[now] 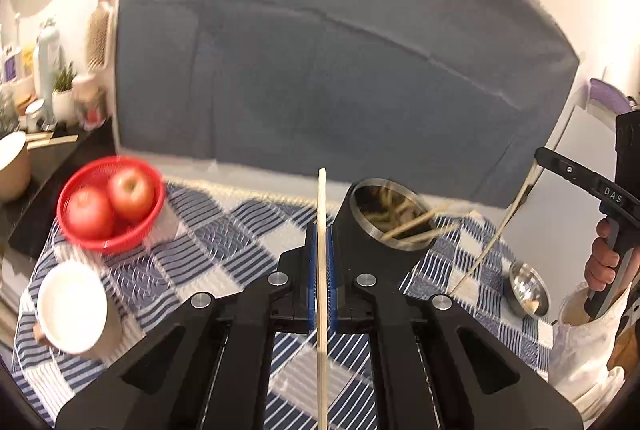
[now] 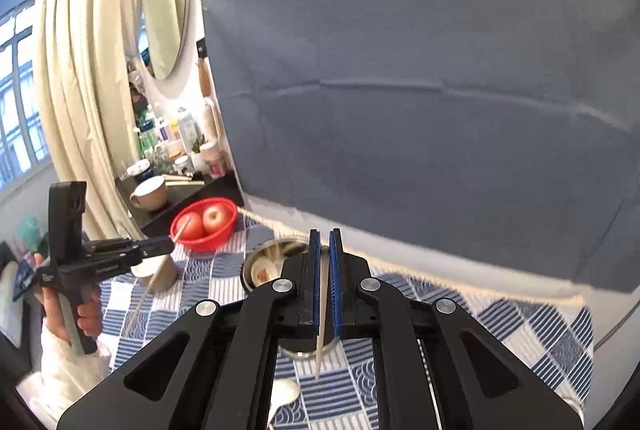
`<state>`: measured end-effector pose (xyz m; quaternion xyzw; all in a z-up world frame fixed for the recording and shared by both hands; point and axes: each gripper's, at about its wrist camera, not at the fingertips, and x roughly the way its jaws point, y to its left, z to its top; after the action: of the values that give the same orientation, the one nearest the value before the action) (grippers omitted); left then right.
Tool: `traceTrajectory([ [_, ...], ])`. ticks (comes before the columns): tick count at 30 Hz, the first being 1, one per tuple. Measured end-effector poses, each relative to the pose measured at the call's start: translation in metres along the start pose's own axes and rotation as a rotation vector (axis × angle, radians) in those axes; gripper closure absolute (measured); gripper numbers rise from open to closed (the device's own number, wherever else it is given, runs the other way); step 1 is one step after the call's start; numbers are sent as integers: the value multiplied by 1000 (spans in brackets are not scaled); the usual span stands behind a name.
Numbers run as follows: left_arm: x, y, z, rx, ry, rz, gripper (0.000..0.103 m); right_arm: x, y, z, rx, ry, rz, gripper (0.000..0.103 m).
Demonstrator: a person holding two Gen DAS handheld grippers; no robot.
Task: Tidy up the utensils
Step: 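Lift both chopsticks upright and carry them above the black holder, then lower both chopsticks into the holder and open both grippers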
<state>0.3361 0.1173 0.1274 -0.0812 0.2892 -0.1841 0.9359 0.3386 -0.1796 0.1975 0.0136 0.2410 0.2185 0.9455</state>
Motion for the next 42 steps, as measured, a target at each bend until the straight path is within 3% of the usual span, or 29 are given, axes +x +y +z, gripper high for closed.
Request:
traceTrajectory([
  [10, 14, -24, 44, 38, -119, -91, 98, -14, 15, 49, -50, -66, -35, 99],
  [12, 15, -26, 50, 25, -184, -62, 98, -14, 19, 59, -57, -75, -39, 99],
  [15, 18, -29, 58, -1, -282, -76, 98, -11, 22, 69, -55, -82, -41, 99],
  [23, 37, -31, 70, -52, -458, -174, 98, 5, 24, 79, -14, -102, -15, 99],
  [34, 95, -33, 53, -59, -435, -160, 98, 47, 14, 60, 35, -55, 7, 99],
  [42, 99, -41, 36, -32, -398, -166, 98, 57, 5, 43, 67, -8, 13, 98],
])
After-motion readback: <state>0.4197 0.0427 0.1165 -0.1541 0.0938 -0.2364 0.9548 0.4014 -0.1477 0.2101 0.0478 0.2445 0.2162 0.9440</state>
